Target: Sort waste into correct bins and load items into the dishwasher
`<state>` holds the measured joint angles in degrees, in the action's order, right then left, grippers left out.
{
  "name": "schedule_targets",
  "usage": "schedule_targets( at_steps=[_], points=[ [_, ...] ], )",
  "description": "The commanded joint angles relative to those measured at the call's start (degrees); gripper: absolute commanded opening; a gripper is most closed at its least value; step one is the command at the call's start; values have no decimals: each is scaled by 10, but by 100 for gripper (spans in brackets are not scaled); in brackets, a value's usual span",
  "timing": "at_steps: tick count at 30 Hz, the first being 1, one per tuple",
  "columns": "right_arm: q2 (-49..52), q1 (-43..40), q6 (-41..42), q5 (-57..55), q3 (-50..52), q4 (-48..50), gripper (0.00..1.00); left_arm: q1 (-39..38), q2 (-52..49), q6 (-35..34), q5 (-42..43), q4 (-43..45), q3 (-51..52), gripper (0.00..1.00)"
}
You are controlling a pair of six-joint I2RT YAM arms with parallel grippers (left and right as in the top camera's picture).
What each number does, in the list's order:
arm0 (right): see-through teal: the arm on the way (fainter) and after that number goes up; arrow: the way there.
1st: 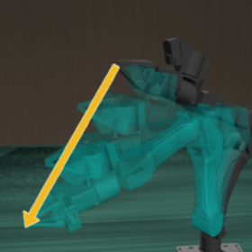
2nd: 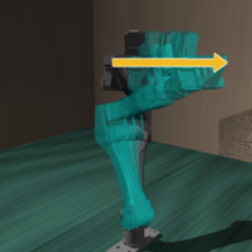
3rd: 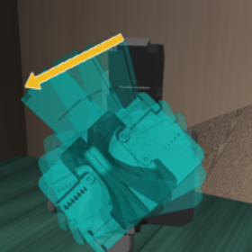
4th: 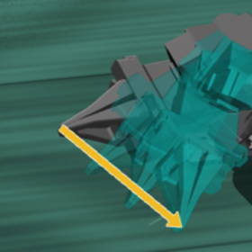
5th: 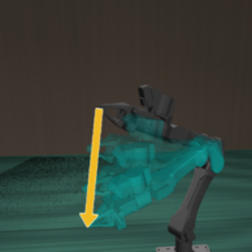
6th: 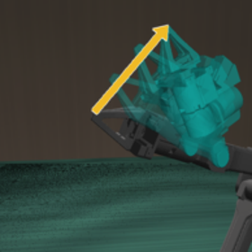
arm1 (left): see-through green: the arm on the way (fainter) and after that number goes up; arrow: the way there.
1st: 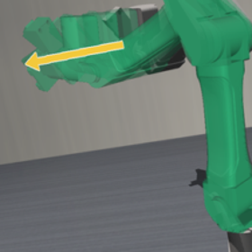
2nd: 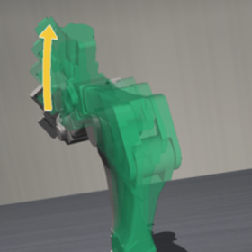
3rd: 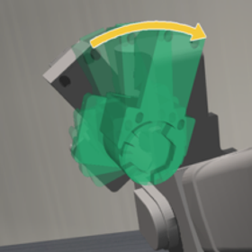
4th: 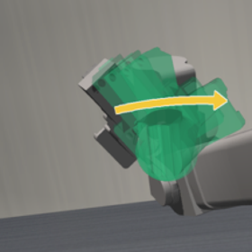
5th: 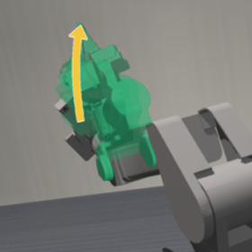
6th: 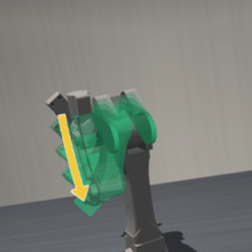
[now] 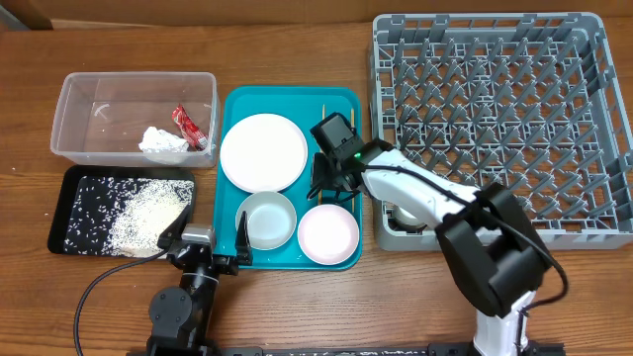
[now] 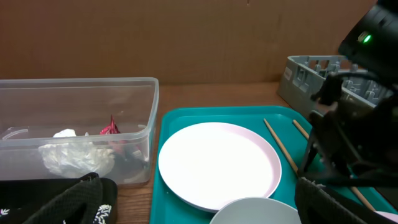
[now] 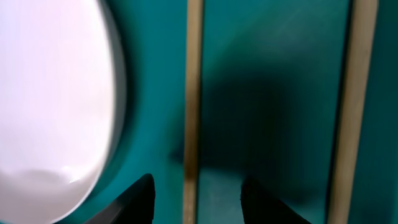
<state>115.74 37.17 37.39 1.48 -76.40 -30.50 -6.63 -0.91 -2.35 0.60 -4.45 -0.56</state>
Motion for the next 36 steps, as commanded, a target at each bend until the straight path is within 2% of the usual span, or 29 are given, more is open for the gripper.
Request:
schedule_targets(
  at_steps=[1, 11, 20, 21, 23, 26, 31, 36],
  points=[
    [22, 0, 2, -10, -6, 8, 43, 3, 2, 11, -8, 0, 3, 100],
    [24, 9, 2, -67, -23, -36, 34, 3, 2, 11, -8, 0, 3, 100],
    [31, 27, 1, -89, -29, -26, 35, 3, 2, 11, -8, 0, 3, 100],
    [31, 27, 1, -90, -29, -25, 35, 3, 2, 11, -8, 0, 3, 100],
    [31, 27, 1, -96, -30, -26, 45, 3, 2, 11, -8, 0, 3, 100],
    [31, 27, -4, -114, -48, -48, 45, 3, 2, 11, -8, 0, 3, 100],
    [31, 27, -18, -157, -137, -150, 45, 3, 2, 11, -8, 0, 3, 100],
    [31, 27, -22, -153, -168, -160, 46, 3, 2, 11, -8, 0, 3, 100]
  ],
)
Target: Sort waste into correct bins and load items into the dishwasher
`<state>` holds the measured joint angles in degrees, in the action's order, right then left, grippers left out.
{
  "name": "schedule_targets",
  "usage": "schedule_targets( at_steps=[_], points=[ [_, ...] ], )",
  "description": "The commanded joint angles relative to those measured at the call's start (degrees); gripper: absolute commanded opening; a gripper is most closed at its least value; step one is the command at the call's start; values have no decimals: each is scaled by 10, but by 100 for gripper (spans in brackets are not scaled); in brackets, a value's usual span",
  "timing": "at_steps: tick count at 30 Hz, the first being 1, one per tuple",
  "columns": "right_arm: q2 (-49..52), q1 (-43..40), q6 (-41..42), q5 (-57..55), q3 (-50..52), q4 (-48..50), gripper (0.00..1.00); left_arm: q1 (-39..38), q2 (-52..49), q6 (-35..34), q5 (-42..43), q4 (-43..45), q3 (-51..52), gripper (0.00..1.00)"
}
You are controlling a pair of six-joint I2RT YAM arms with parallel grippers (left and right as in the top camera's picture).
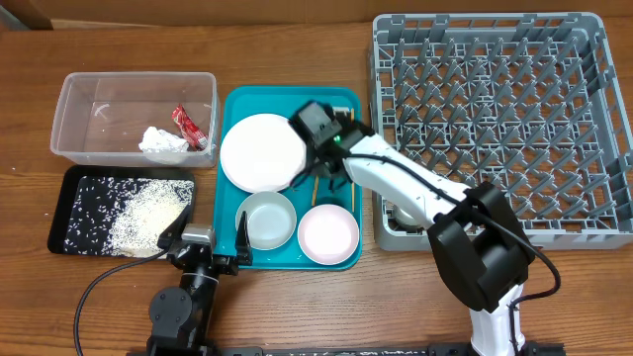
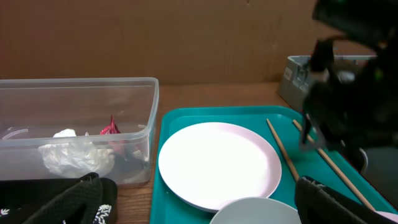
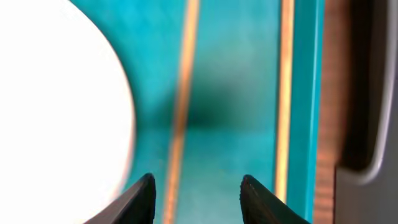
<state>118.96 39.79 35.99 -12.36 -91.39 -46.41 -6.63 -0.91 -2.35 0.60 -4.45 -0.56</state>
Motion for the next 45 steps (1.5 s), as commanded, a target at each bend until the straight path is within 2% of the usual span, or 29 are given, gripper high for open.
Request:
schedule_targets(
  at_steps=[1, 14, 16, 19, 21, 25, 32, 37, 42, 45],
  points=[
    [2, 1, -5, -12, -16, 1, 46, 3, 2, 11, -8, 0, 3, 100],
    [93, 1, 18, 39, -16, 10, 44, 3, 2, 11, -8, 0, 3, 100],
    [102, 1, 18, 39, -16, 3, 38, 3, 2, 11, -8, 0, 3, 100],
    [99, 1, 18, 39, -19, -4, 13, 3, 2, 11, -8, 0, 3, 100],
    [91, 0, 17, 38, -28, -14, 4, 3, 2, 11, -8, 0, 3, 100],
    [57, -4, 11, 13, -60, -61, 4, 3, 2, 11, -8, 0, 3, 100],
    [-46, -19, -85, 3, -122, -121, 4, 3, 2, 11, -8, 0, 3, 100],
    [-121, -66, -129, -19, -122, -139, 4, 3, 2, 11, -8, 0, 3, 100],
    [-127, -123, -247, 16, -113, -148, 4, 3, 2, 11, -8, 0, 3, 100],
    [-115, -153, -288, 49, -89, -143, 4, 3, 2, 11, -8, 0, 3, 100]
  ],
)
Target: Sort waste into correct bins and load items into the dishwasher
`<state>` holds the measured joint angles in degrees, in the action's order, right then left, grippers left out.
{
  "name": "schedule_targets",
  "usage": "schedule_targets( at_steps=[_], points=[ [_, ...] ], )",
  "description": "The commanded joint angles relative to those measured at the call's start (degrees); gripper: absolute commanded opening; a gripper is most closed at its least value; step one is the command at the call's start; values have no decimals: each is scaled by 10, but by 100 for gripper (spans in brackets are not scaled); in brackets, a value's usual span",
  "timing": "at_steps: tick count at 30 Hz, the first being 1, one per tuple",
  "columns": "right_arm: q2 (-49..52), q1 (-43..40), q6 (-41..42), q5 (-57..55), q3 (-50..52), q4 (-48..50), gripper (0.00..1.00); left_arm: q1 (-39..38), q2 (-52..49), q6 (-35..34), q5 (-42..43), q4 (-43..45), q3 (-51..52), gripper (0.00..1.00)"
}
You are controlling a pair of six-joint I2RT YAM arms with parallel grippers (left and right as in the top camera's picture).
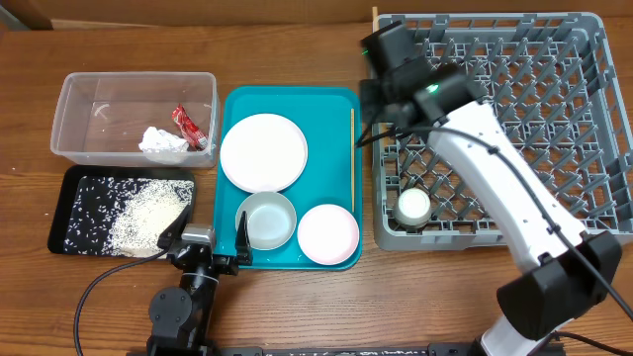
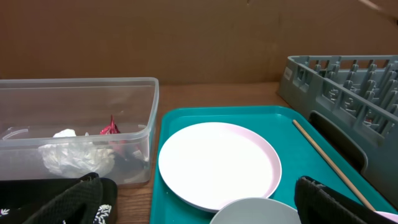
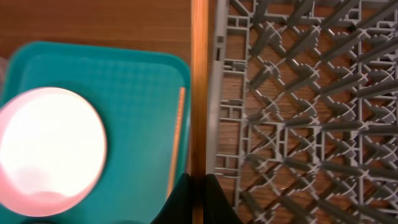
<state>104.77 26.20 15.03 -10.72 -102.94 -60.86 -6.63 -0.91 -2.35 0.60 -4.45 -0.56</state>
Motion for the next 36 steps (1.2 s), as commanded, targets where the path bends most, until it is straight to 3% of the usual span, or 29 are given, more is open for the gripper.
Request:
schedule_targets(
  at_steps=[1, 3, 7, 8, 11, 18, 24, 27, 36],
  points=[
    [30, -24, -83, 17, 35, 3, 4, 3, 2, 11, -8, 0, 3, 100],
    [38, -39, -82, -11, 51, 12, 4, 3, 2, 11, -8, 0, 3, 100],
    [58, -61, -109, 60, 58, 18, 4, 3, 2, 11, -8, 0, 3, 100],
    [61, -64, -109, 66, 58, 18, 9, 3, 2, 11, -8, 0, 3, 100],
    [61, -62, -103, 70, 58, 17, 44, 3, 2, 11, -8, 0, 3, 100],
    [26, -18, -62, 120, 47, 14, 63, 3, 2, 11, -8, 0, 3, 100],
    [28, 55, 16, 110, 55, 24, 61, 3, 2, 11, -8, 0, 3, 100],
    [49, 86, 53, 40, 76, 49, 56, 3, 2, 11, -8, 0, 3, 100],
    [154, 101, 60, -53, 95, 74, 52, 3, 2, 11, -8, 0, 3, 100]
  ],
)
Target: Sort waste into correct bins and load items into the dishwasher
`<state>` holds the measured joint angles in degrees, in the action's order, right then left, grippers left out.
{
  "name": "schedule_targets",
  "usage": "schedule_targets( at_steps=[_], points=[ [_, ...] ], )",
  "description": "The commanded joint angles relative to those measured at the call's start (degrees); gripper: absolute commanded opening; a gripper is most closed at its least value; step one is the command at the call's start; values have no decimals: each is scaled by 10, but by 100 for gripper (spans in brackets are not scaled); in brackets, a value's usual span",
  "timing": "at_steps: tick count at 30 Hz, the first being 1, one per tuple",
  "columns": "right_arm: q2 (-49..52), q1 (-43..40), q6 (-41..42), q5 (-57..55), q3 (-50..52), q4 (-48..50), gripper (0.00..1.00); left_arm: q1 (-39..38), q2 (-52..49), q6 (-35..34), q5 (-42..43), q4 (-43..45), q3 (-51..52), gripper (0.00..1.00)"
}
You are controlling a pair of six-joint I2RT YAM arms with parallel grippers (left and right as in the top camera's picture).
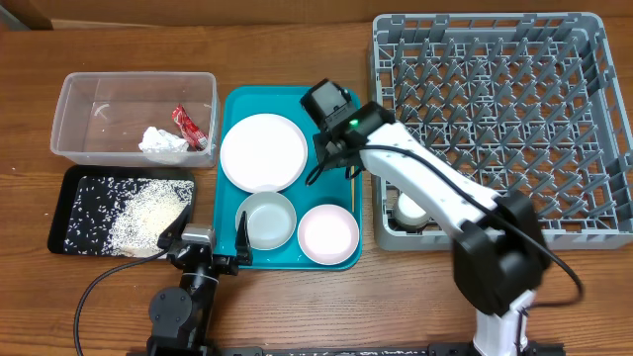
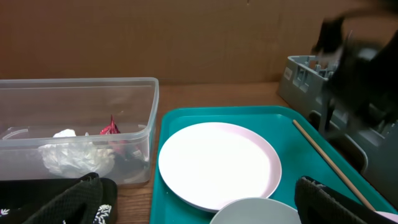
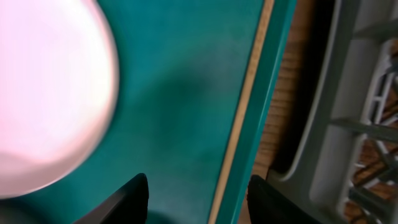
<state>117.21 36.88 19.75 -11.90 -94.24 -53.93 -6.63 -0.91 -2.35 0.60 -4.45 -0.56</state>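
One wooden chopstick (image 3: 249, 106) lies along the right rim of the teal tray (image 1: 237, 109); it also shows as the chopstick (image 2: 323, 155) and the chopstick (image 1: 350, 196). My right gripper (image 3: 202, 200) hangs open low over it, one finger on each side, holding nothing; from above the right gripper (image 1: 339, 163) is at the tray's right side. A white plate (image 1: 263, 151), a bowl (image 1: 267, 220) and a pink dish (image 1: 328, 233) sit in the tray. My left gripper (image 2: 199, 208) rests open at the front.
The grey dish rack (image 1: 495, 119) stands right of the tray, with a white cup (image 1: 410, 208) in its front left corner. A clear bin (image 1: 134, 117) holds a tissue and a red wrapper. A black tray with rice (image 1: 74, 193) lies below the bin.
My right gripper was shut on a chopstick over the rack's left edge. It is now open and empty, low over the tray around the other chopstick. The first chopstick is out of sight.
Two chopsticks lay in the tray with my right gripper open low around one. It was then still open over the tray, farther back. Then it held one chopstick at the rack, leaving one in the tray. Now it is open over that one. My left arm stayed still.
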Motion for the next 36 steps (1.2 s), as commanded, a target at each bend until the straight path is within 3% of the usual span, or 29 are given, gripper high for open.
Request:
schedule_targets(
  at_steps=[1, 7, 13, 27, 29, 31, 36],
  points=[
    [39, -9, 13, -42, 8, 9, 52, 3, 2, 11, -8, 0, 3, 100],
    [70, -16, 12, -35, 9, 25, 46, 3, 2, 11, -8, 0, 3, 100],
    [87, -16, 4, -19, 9, 27, 28, 3, 2, 11, -8, 0, 3, 100],
    [99, -16, -52, 87, 9, 4, 26, 3, 2, 11, -8, 0, 3, 99],
    [101, -14, -52, 89, 9, 5, 18, 3, 2, 11, -8, 0, 3, 100],
    [101, -12, -48, 73, 7, 5, 4, 3, 2, 11, -8, 0, 3, 100],
    [81, -13, -34, 69, -48, -35, 4, 3, 2, 11, -8, 0, 3, 100]
  ],
)
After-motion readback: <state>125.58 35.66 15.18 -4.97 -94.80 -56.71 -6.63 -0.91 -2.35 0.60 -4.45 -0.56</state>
